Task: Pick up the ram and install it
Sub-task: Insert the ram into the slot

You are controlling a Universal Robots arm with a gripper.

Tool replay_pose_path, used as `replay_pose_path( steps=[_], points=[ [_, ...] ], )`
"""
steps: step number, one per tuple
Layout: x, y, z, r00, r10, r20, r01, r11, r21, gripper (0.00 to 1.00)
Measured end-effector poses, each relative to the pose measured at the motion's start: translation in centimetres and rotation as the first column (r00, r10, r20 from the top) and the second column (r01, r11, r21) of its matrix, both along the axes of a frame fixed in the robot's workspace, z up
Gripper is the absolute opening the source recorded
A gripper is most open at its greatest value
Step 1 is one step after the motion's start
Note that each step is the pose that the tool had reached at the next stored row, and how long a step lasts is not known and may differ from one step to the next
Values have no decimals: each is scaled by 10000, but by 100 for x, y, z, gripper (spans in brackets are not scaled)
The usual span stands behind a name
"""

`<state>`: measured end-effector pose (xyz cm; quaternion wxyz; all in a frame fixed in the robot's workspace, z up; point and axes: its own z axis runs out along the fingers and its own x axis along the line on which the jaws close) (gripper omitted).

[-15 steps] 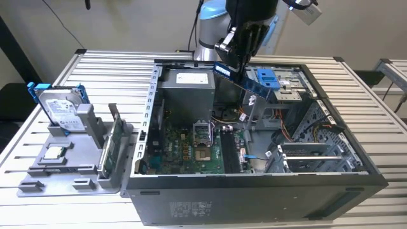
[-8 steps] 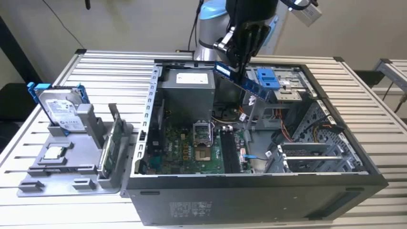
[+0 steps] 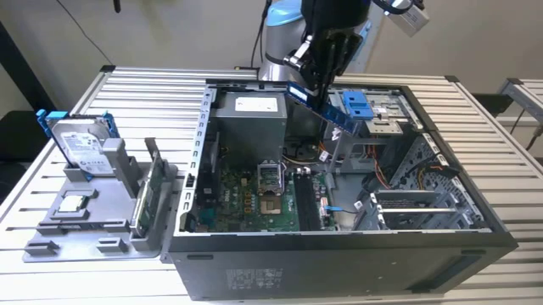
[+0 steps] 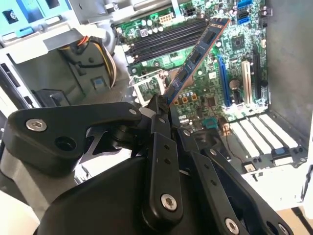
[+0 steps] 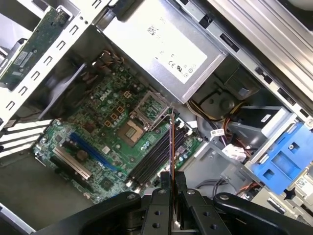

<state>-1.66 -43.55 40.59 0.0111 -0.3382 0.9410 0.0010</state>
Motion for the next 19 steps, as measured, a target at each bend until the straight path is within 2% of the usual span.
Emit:
replay_pose_path(
  steps=[5,10,19],
  points=[
    [0,0,-2,9997,-227,0,227,9997,1,14],
    [0,0,-5,9976,-692,0,692,9976,0,14],
    [2,-4,-12,9880,-1547,0,1547,9880,0,14]
  ],
)
